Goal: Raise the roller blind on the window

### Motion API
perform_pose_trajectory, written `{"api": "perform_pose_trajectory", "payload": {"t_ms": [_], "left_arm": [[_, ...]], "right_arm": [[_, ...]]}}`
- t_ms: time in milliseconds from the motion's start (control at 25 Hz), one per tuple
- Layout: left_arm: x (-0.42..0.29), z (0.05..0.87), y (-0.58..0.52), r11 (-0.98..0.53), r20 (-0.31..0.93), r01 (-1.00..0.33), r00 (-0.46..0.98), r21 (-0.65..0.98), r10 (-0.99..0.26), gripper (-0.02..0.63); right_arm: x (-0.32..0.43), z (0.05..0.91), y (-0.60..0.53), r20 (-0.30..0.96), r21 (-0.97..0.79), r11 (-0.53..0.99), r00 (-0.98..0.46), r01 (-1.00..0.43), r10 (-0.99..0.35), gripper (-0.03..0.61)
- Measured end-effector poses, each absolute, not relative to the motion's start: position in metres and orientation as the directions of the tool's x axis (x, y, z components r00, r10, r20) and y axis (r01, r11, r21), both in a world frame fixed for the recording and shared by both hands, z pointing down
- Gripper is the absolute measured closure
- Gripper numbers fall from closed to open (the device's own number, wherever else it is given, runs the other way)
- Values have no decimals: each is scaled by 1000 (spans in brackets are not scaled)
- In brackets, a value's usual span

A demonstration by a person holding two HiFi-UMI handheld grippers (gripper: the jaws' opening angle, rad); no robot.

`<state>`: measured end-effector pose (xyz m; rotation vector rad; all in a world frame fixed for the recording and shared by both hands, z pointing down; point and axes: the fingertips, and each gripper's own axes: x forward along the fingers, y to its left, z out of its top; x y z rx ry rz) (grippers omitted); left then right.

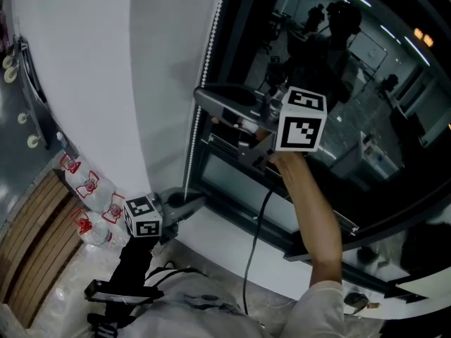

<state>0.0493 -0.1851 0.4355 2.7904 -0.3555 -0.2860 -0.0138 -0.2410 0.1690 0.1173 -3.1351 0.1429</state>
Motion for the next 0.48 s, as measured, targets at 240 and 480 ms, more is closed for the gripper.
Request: {"api": "perform_pose_trajectory", "payload": {"t_ms": [240, 480], "left_arm": [[52, 434, -178, -929, -147, -179, 960, 325, -237, 615], [52, 434, -180, -928, -154, -187, 957, 322, -247, 615]], "right_arm": [[-14, 212, -237, 49, -148, 985, -996, -85, -78, 575], [-19, 259, -228, 115, -179, 979, -991, -93, -73, 575]]}}
